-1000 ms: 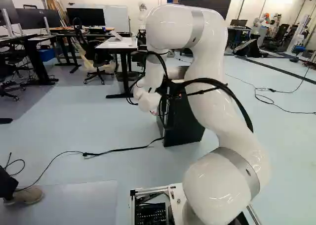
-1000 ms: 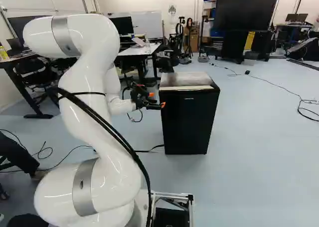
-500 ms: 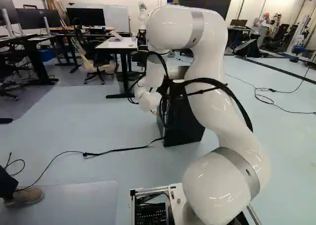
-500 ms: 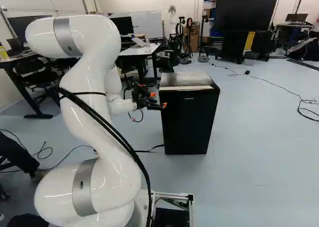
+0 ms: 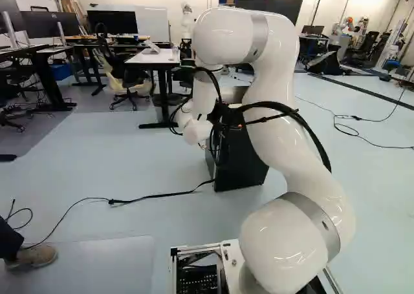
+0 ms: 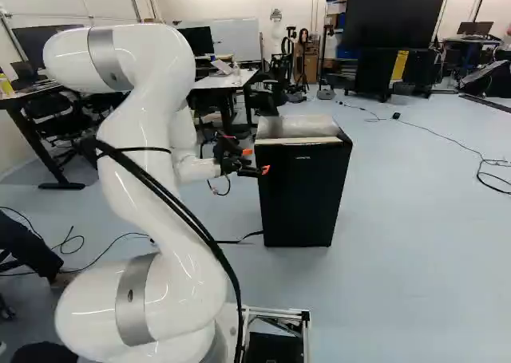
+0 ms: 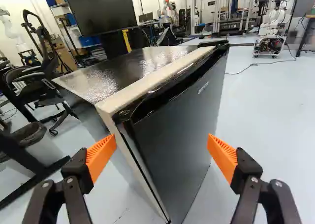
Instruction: Open the fridge door
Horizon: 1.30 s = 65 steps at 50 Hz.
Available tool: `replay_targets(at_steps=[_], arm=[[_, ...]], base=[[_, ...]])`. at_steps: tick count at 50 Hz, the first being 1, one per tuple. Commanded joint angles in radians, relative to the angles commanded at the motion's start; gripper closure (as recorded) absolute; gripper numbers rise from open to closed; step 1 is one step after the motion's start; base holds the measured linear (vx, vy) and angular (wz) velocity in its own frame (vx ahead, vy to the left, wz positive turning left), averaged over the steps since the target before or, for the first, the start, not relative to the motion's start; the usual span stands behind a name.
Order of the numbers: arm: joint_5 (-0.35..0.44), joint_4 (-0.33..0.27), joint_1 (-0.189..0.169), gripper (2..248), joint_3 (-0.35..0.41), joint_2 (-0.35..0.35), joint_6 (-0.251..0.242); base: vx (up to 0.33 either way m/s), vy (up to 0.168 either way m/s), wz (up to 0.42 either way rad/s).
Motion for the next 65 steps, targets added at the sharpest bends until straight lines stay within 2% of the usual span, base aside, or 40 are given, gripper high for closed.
replay_targets(at_steps=[25,65], arm=[[0.0,0.011,0.0,3,0.0,0.0,0.0],[0.0,0.082,0.0,3,0.0,0.0,0.0]], base=[[0.0,0.0,0.0],[0.0,0.0,0.0]])
